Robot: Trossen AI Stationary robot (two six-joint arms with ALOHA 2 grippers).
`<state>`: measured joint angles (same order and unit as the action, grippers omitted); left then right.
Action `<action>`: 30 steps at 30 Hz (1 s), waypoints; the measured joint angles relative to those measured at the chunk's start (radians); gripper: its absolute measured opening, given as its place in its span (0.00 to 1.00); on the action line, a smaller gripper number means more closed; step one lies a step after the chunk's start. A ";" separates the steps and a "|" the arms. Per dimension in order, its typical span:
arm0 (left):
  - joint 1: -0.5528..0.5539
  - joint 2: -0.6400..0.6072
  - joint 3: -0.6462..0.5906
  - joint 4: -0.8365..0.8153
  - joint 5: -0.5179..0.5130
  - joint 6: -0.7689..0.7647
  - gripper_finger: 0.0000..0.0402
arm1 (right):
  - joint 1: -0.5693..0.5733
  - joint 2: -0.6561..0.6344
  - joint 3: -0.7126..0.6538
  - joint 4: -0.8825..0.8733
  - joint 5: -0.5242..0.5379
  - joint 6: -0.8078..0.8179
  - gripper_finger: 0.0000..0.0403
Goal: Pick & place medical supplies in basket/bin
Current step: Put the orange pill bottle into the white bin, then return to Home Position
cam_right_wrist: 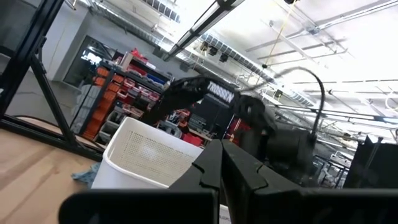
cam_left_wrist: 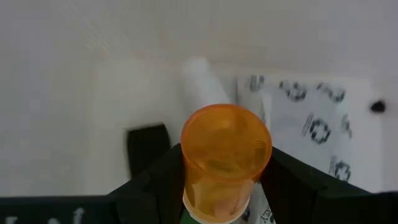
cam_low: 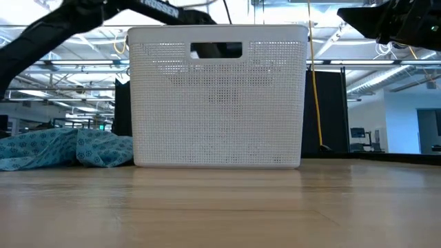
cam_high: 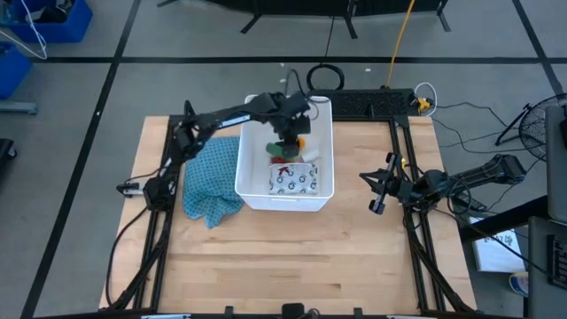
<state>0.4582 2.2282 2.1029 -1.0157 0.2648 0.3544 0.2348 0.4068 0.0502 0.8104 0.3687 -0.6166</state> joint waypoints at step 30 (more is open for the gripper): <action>-0.093 0.085 0.256 -0.206 -0.090 0.139 0.79 | 0.000 0.000 0.000 0.001 -0.002 -0.017 0.00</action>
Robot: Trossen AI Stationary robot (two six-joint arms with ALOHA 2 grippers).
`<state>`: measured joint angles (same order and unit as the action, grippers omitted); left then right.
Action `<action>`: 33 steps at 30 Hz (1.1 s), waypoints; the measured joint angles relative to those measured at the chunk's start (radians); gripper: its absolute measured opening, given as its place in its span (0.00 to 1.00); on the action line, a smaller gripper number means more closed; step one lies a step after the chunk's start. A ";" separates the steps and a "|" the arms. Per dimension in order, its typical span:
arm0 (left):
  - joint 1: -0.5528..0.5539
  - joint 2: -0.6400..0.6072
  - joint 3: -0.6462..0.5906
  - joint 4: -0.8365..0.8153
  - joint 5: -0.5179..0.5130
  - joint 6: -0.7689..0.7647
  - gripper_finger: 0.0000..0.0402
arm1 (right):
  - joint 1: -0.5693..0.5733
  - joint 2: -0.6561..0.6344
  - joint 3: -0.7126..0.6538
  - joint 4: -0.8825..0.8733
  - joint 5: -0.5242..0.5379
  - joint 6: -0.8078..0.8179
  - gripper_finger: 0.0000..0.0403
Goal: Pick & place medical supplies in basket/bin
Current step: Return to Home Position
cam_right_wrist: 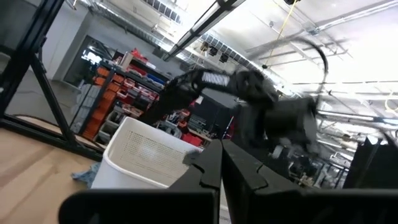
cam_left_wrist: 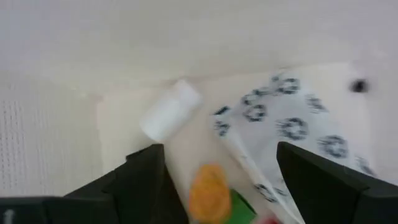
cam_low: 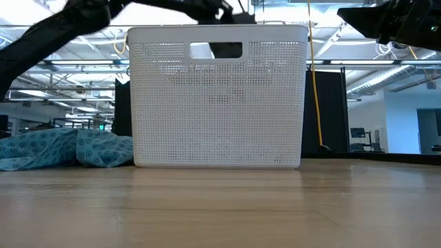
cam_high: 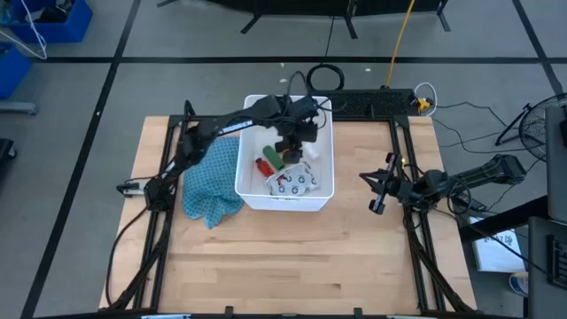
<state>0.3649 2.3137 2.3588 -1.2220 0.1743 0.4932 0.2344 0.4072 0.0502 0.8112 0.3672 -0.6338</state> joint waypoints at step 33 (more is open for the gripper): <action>-0.134 -1.820 -1.906 1.126 0.074 -0.272 0.00 | -0.188 -0.104 0.000 -0.287 -0.177 0.457 0.00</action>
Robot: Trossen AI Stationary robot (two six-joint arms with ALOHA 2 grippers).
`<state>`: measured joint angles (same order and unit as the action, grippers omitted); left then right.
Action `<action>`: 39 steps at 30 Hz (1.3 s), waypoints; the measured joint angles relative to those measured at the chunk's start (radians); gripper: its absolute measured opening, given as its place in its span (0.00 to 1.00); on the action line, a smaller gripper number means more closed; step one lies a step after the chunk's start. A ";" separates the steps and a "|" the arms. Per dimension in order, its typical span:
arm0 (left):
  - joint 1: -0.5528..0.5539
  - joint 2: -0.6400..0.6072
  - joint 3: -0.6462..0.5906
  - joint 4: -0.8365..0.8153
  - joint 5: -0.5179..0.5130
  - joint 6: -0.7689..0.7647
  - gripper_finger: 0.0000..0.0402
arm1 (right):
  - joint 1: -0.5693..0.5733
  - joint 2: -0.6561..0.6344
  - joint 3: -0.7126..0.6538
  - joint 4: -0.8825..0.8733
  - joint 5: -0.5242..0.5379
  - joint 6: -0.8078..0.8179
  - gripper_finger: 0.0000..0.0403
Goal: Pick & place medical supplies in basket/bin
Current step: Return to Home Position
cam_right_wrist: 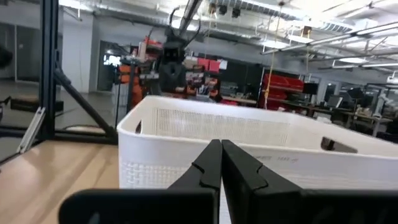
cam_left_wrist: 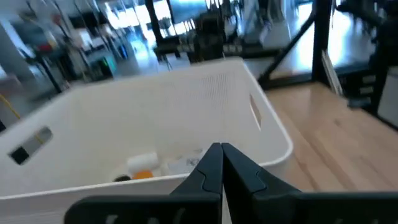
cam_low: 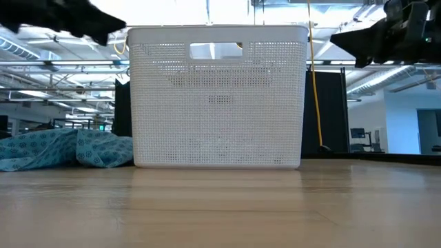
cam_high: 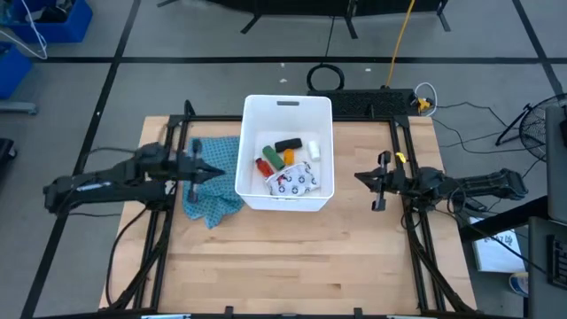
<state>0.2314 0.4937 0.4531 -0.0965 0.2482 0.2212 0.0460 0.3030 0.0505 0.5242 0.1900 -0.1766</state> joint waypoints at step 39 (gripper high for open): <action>0.039 -0.396 -0.442 0.150 0.038 -0.057 0.01 | -0.007 -0.301 0.039 -0.268 -0.086 0.048 0.00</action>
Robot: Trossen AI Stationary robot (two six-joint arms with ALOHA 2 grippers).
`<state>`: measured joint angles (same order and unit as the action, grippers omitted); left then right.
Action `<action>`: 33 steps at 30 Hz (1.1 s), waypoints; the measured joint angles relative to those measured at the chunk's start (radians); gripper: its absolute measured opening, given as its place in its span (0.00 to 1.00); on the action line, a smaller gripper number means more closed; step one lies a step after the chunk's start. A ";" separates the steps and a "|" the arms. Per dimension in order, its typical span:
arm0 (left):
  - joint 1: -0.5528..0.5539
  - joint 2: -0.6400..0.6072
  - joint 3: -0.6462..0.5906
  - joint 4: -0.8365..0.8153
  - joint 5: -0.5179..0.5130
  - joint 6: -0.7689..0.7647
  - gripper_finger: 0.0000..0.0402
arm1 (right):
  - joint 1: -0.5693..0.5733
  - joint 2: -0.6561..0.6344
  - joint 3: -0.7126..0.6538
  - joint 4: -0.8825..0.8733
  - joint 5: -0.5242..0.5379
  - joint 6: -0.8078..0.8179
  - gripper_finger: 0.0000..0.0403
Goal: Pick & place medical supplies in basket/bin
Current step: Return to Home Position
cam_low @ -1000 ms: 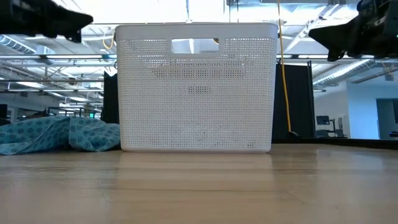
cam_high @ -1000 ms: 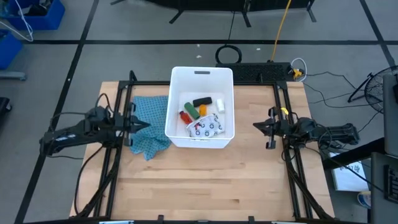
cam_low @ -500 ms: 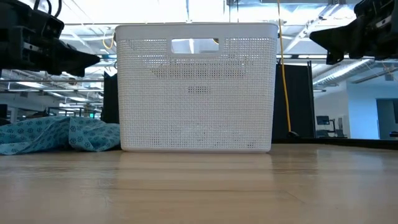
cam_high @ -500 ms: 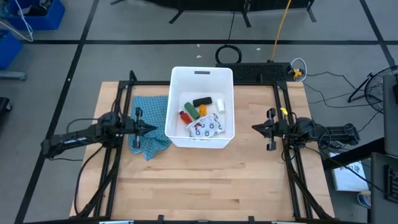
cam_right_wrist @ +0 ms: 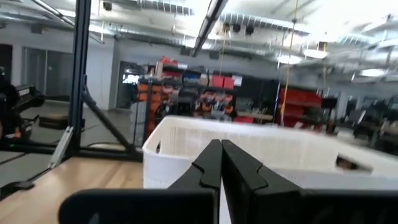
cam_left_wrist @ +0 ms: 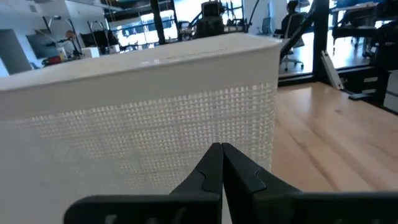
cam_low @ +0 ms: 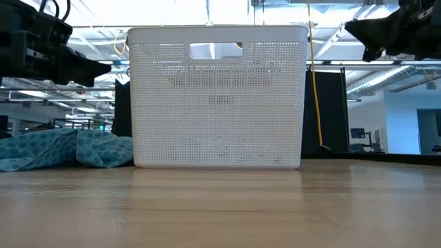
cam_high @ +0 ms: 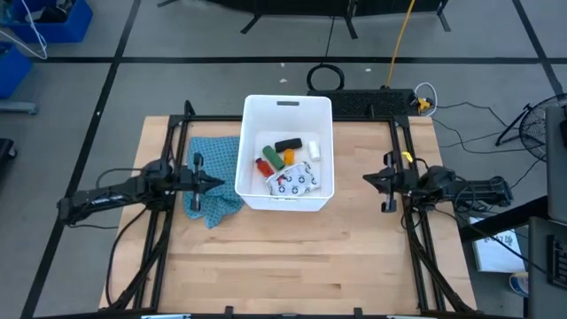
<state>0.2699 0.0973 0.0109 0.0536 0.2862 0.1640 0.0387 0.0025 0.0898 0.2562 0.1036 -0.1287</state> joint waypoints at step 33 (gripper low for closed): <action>0.000 0.042 0.000 0.001 -0.131 -0.039 0.06 | 0.000 0.002 0.001 0.061 0.000 -0.120 0.00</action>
<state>0.2699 0.1394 0.0105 0.0548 0.1554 0.1253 0.0387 0.0044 0.0906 0.3168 0.1032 -0.2485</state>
